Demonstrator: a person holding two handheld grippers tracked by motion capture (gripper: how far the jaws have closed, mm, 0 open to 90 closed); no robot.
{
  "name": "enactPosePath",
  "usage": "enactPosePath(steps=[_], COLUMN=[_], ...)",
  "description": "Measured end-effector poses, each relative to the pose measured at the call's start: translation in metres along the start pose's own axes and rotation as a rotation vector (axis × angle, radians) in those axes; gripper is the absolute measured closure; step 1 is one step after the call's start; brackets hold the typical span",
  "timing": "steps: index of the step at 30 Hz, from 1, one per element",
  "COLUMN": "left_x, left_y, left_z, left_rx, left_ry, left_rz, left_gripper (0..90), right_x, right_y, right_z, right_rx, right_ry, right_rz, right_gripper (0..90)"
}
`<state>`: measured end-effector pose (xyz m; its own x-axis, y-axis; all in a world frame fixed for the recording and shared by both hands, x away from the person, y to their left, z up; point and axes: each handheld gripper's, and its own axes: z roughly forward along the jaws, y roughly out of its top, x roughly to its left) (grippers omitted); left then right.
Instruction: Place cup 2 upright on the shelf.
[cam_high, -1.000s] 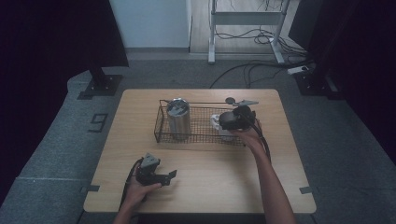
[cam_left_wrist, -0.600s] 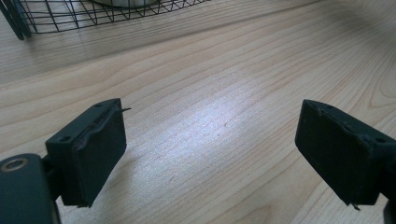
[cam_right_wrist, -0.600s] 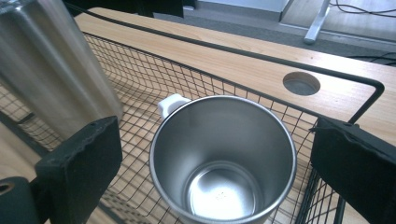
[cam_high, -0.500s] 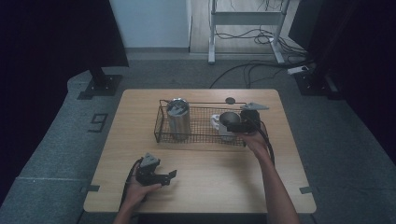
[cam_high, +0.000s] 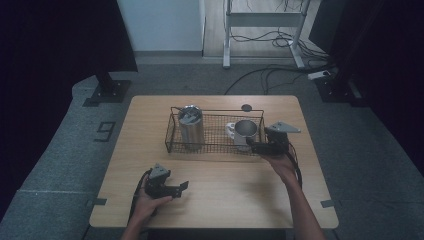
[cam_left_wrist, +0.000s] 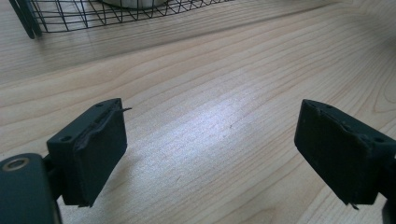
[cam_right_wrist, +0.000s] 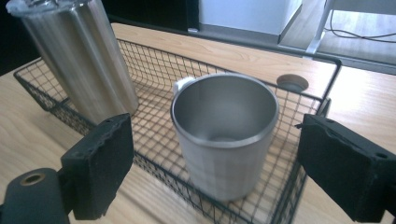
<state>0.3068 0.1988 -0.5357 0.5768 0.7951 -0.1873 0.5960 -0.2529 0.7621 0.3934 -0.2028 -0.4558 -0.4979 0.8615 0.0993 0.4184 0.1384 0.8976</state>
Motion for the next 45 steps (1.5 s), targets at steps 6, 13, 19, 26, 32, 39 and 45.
enactPosePath(steps=[6, 13, 19, 26, 32, 39, 45], left_x=[0.000, 0.000, 0.000, 0.001, 0.000, -0.001, 0.000], left_y=[0.000, 0.000, 0.000, -0.002, -0.002, -0.002, -0.001], left_z=[0.000, 0.000, -0.001, 0.001, 0.001, 0.003, 0.000], left_rx=[-0.002, 0.000, 0.000, 0.011, 0.012, 0.017, 0.008], left_ry=[0.006, 0.011, 0.013, 0.022, 0.022, 0.024, 0.023], left_rz=[0.003, 0.003, 0.007, 0.011, 0.014, 0.020, 0.022], left_gripper=[9.8, 9.9, 9.9, 10.0, 10.1, 10.0, 10.1], right_x=[0.001, 0.001, 0.002, 0.004, 0.005, 0.003, 0.004], right_y=[-0.017, -0.042, -0.063, -0.086, -0.105, -0.123, -0.130], right_z=[-0.014, -0.029, -0.042, -0.054, -0.060, -0.057, -0.053], right_rx=[-0.005, 0.005, 0.012, 0.023, 0.058, 0.109, 0.131], right_ry=[0.012, 0.012, 0.010, 0.006, -0.001, 0.003, 0.005], right_rz=[0.008, 0.027, 0.048, 0.077, 0.068, 0.058, 0.060], right_gripper=[12.7, 13.0, 13.5, 14.1, 14.1, 14.6, 14.6])
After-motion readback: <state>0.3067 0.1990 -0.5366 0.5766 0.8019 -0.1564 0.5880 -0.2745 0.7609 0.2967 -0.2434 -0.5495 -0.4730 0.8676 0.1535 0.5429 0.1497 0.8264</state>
